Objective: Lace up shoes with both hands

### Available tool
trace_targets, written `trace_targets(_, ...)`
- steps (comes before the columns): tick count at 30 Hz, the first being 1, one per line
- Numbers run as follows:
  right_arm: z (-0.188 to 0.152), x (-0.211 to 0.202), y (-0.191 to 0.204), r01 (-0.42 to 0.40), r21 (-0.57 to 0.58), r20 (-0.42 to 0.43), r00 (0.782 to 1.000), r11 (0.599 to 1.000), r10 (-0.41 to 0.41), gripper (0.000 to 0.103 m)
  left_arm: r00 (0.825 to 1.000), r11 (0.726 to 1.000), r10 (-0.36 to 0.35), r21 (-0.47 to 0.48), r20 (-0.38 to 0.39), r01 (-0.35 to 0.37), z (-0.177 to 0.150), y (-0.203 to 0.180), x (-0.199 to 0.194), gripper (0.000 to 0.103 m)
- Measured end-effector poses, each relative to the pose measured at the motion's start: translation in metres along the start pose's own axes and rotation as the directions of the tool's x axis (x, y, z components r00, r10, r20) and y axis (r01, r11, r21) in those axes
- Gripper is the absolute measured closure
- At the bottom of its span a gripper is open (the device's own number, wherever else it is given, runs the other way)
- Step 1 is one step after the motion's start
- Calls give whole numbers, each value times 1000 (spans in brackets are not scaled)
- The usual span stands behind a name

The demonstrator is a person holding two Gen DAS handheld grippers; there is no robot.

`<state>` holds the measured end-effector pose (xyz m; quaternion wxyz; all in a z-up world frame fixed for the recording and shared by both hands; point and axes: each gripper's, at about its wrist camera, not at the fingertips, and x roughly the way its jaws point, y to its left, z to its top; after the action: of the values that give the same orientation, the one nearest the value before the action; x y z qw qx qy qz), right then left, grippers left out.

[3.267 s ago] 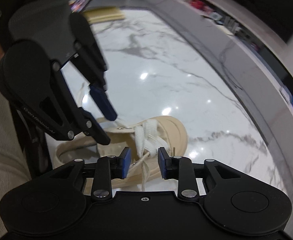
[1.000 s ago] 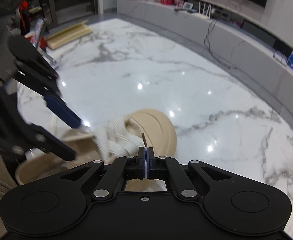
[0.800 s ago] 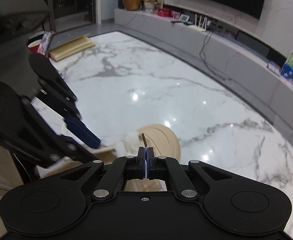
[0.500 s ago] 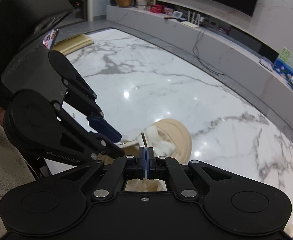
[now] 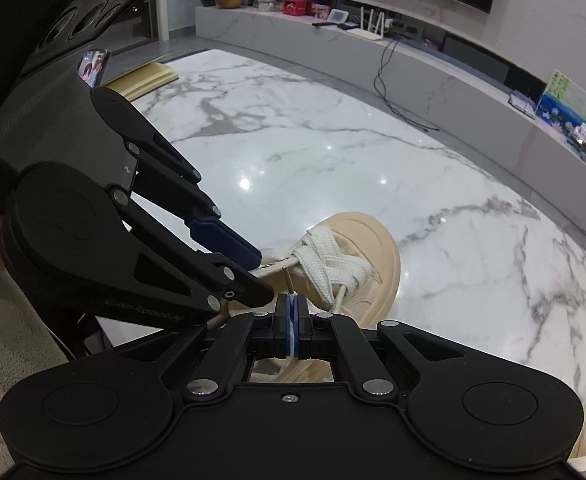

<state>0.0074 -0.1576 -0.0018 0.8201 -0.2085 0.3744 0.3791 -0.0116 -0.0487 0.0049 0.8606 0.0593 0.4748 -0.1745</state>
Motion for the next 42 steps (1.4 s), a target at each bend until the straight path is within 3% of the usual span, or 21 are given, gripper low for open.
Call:
trace_targets(8, -3, 2, -1, -2, 16, 8, 1000, 1000, 2, 102, 1000, 1000, 22, 22, 23, -22, -3, -3, -4, 82)
trace_targets(13, -2, 4, -3, -23, 34, 21, 1000, 999, 22, 102, 998, 997, -1, 75, 62, -4, -5, -5, -12, 94)
trace_targets(17, -3, 5, -3, -33, 41, 24, 999, 999, 32, 102, 999, 996, -9, 86, 52, 5, -6, -6, -10, 95)
trace_targets(22, -3, 5, -4, -41, 49, 28, 999, 998, 40, 102, 998, 998, 34, 58, 45, -37, -5, -1, -11, 95)
trace_targets(35, 2, 14, -7, -94, 54, 13, 996, 994, 94, 102, 999, 1000, 21, -18, 33, -21, -8, 17, -13, 94)
trace_targets(42, 10, 24, -6, -108, -28, -43, 993, 994, 107, 102, 999, 1000, 18, -7, 37, -18, -8, 17, -12, 94)
